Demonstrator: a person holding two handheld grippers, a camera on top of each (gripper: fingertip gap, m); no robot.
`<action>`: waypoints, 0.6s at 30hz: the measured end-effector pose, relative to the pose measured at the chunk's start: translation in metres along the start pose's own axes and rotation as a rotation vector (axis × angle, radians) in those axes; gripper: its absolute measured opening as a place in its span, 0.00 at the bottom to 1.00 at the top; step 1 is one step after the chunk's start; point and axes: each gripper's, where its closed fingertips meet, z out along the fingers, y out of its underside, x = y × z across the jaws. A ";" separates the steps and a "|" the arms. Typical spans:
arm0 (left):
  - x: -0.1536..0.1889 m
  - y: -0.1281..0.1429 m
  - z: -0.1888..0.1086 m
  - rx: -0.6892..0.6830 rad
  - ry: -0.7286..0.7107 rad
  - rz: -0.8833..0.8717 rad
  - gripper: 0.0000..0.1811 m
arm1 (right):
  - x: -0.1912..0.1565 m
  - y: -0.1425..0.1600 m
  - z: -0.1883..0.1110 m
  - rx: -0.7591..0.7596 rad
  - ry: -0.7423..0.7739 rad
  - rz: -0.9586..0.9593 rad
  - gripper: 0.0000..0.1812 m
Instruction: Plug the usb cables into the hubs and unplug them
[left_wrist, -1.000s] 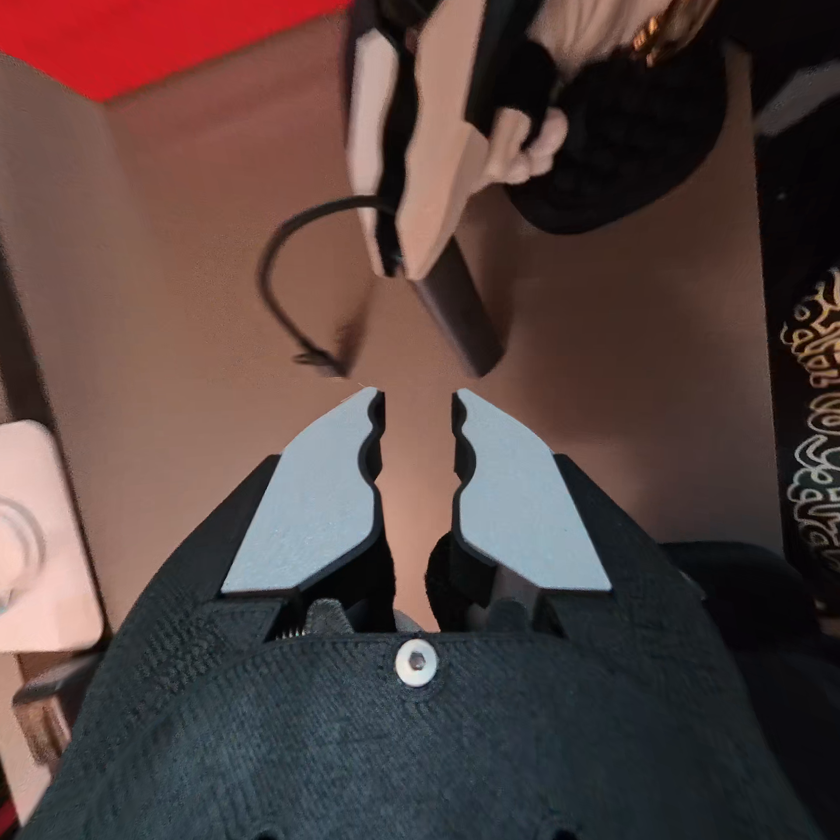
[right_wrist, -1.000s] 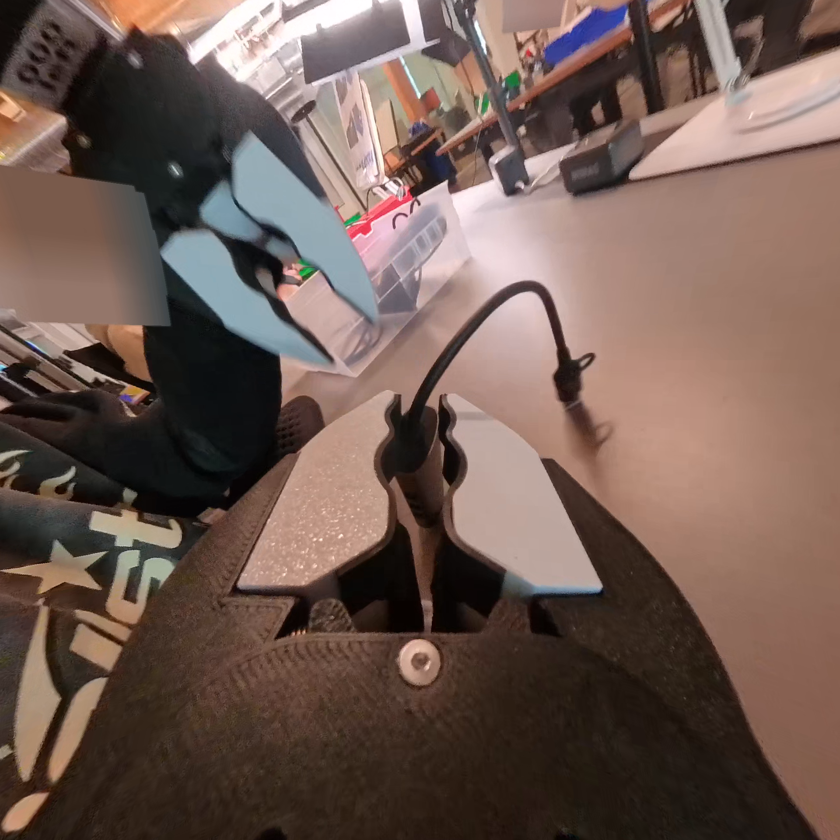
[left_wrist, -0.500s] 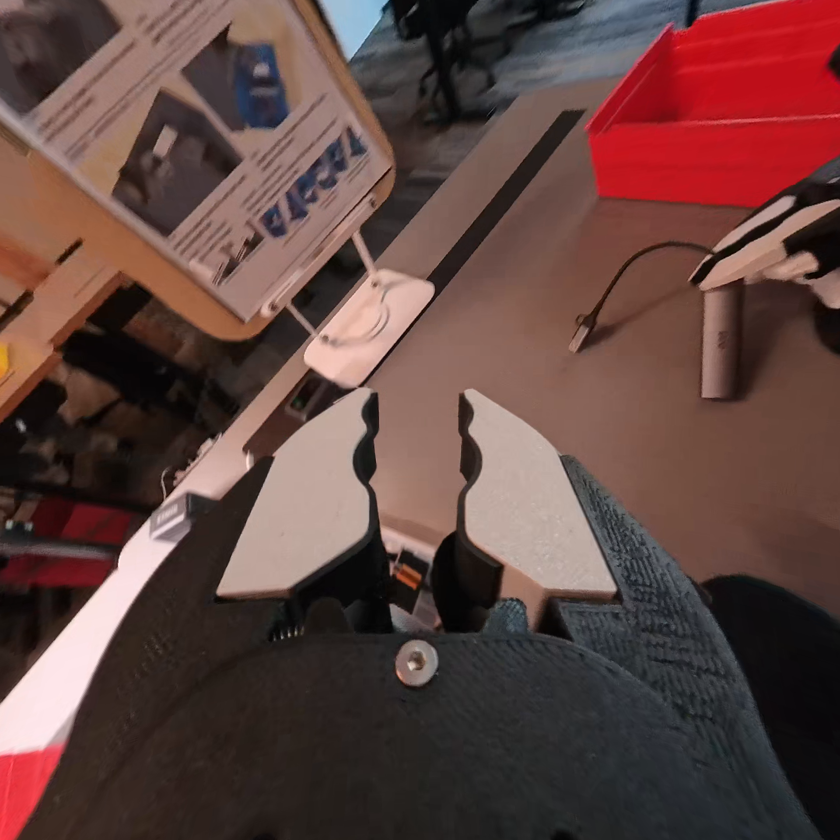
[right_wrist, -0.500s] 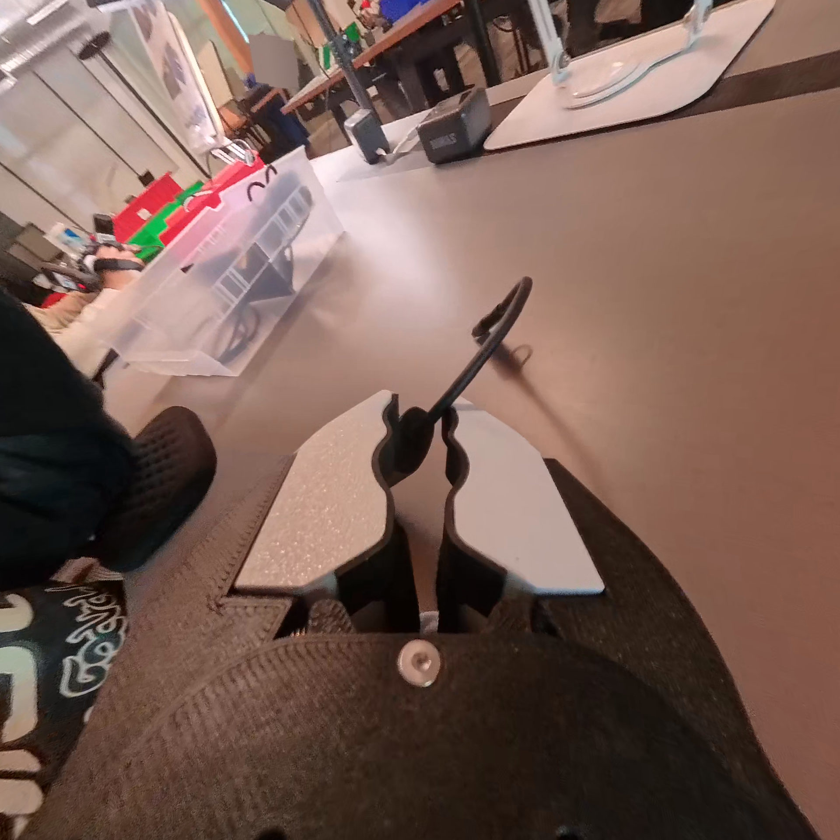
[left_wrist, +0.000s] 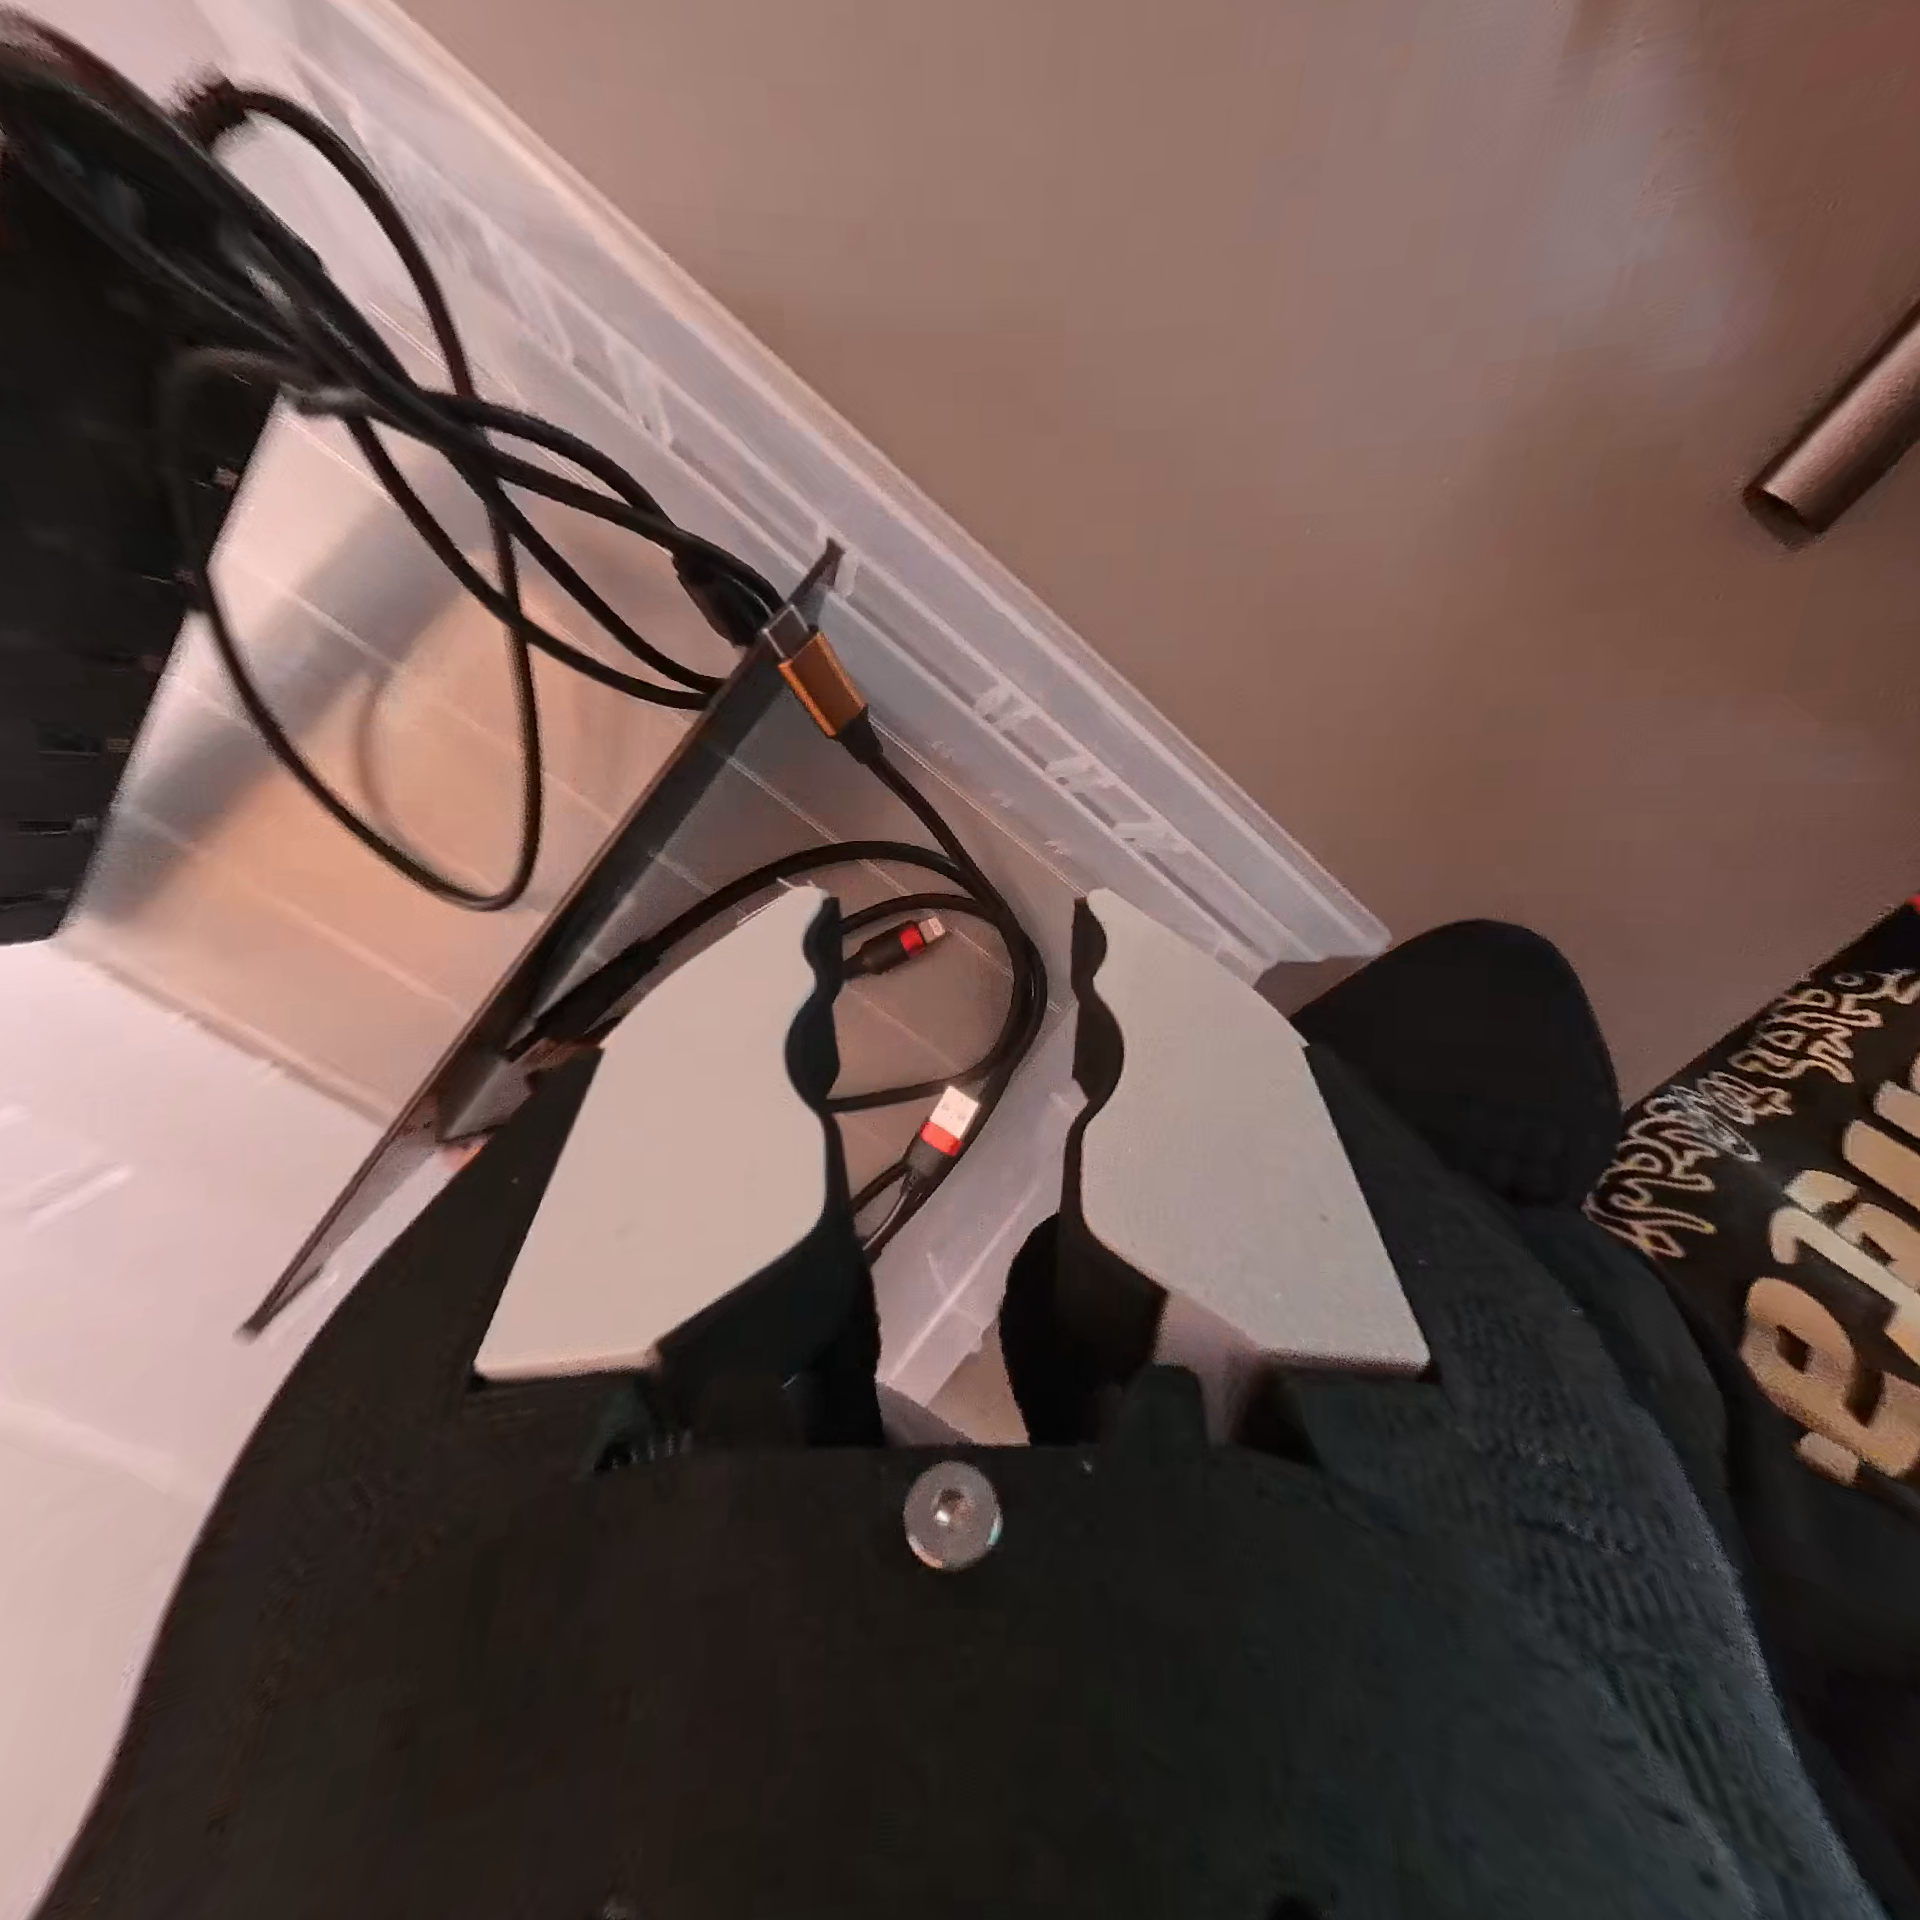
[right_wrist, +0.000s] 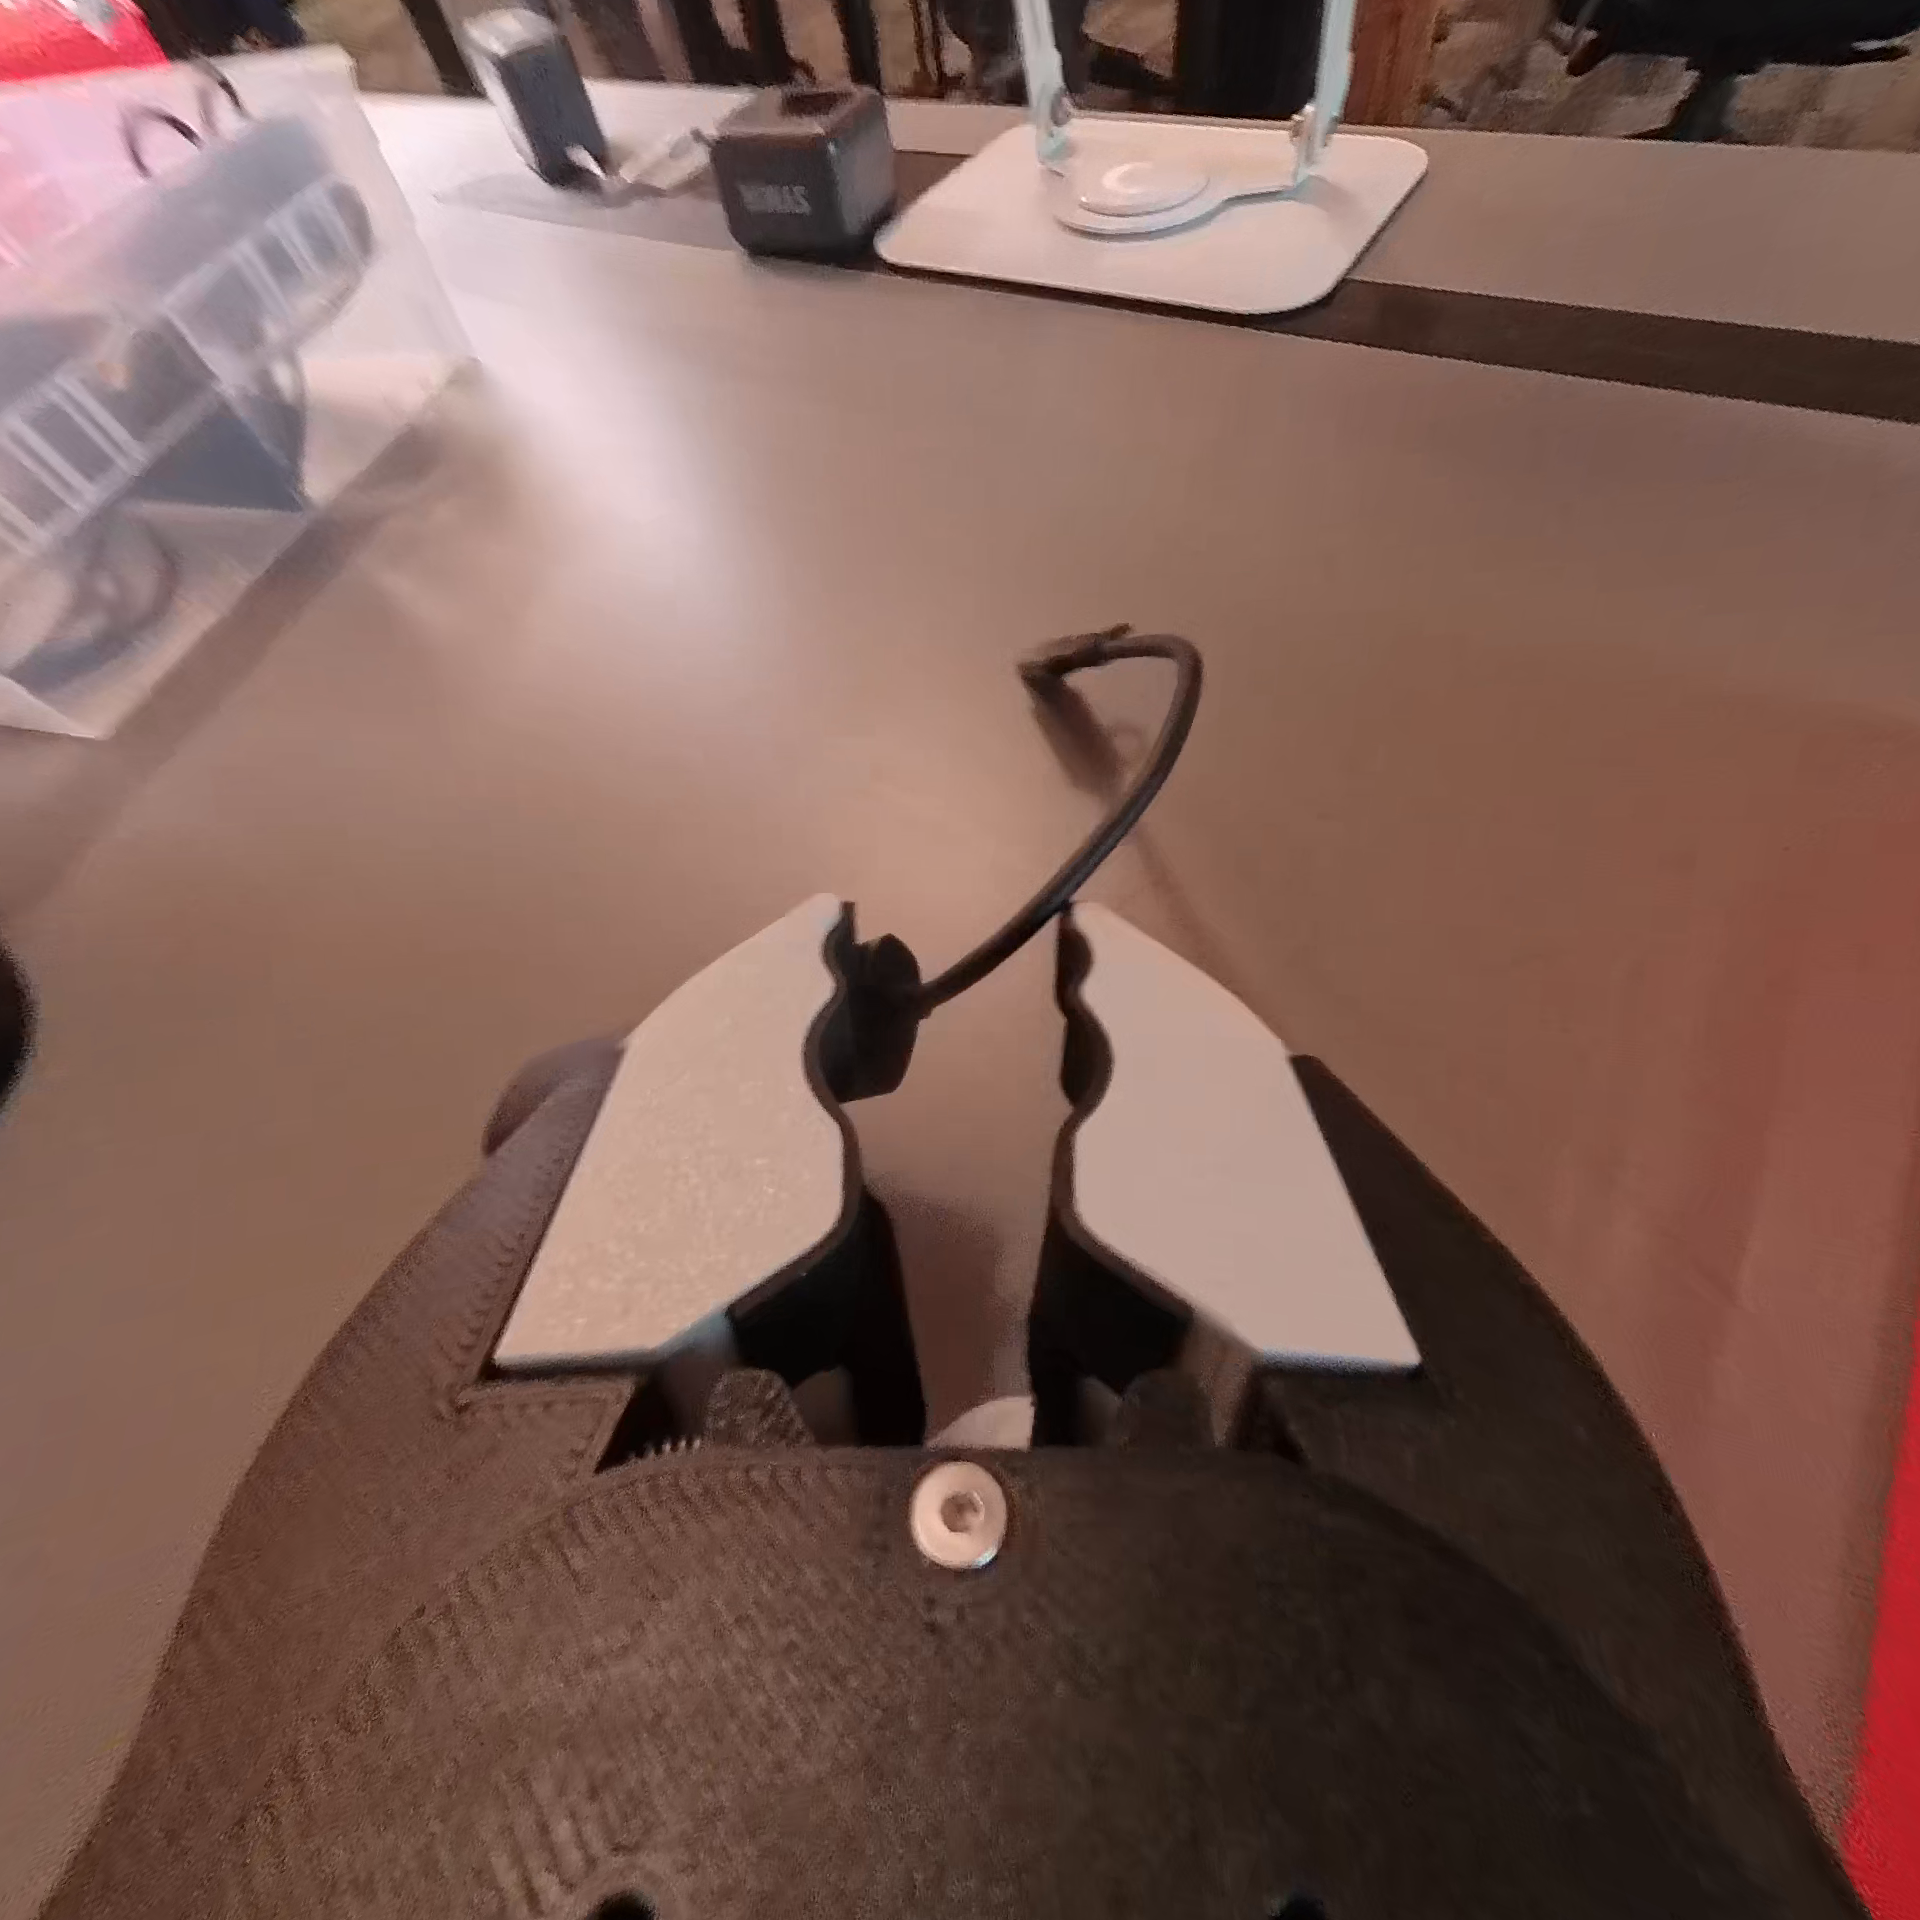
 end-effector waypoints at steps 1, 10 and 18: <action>-0.003 0.002 0.010 -0.036 0.031 -0.020 0.23 | 0.003 0.003 0.002 -0.027 0.029 -0.031 0.25; -0.011 0.003 0.067 -0.279 0.125 -0.122 0.13 | 0.001 0.000 0.003 -0.005 0.052 -0.099 0.33; 0.005 -0.016 0.023 -0.083 0.067 0.017 0.02 | -0.012 -0.023 -0.006 0.188 0.009 -0.224 0.44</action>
